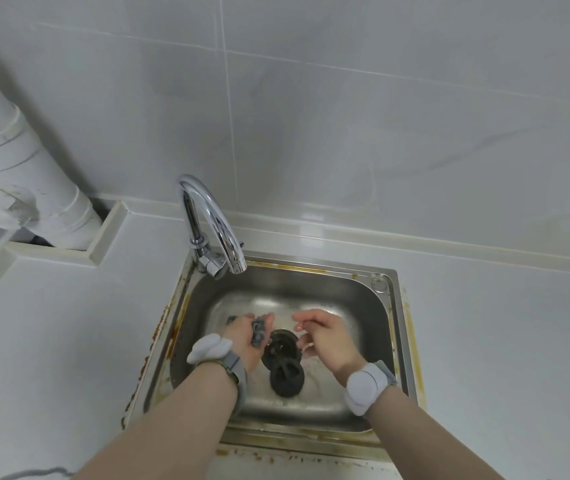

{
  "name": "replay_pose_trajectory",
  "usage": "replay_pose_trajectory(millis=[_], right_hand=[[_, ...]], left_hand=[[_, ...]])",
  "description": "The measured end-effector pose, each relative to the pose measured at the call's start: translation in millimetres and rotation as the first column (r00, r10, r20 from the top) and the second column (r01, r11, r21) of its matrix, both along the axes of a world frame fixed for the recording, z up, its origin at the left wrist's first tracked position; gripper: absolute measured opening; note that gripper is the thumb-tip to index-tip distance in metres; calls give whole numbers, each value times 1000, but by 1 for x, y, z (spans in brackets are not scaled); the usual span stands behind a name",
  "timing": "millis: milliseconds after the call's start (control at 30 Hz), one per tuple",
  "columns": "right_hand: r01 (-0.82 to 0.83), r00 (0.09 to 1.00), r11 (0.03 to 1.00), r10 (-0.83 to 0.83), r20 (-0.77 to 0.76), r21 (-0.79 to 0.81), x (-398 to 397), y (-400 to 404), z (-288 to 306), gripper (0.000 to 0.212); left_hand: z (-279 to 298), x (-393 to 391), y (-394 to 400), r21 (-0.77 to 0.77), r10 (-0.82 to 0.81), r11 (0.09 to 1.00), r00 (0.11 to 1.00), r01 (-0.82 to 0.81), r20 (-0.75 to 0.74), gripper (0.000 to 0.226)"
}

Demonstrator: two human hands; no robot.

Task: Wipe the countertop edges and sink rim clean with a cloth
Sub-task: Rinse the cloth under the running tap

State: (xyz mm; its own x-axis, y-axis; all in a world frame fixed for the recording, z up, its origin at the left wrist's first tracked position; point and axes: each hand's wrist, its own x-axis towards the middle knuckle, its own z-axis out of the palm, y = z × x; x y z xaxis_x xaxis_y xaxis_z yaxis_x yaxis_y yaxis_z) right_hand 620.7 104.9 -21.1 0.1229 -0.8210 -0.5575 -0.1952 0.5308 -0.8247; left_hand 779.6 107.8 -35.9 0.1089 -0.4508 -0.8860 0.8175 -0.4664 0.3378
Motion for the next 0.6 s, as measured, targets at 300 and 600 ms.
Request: replay_pose_trajectory(millis=[300, 600], right_hand=[[223, 975, 961, -218, -43, 162, -25, 19, -8, 29], [290, 954, 927, -301, 9, 240, -29, 28, -10, 29]], left_hand=[[-3, 3, 0, -7, -356, 930, 907, 367, 225, 63], [6, -10, 6, -85, -362, 912, 886, 401, 290, 51]])
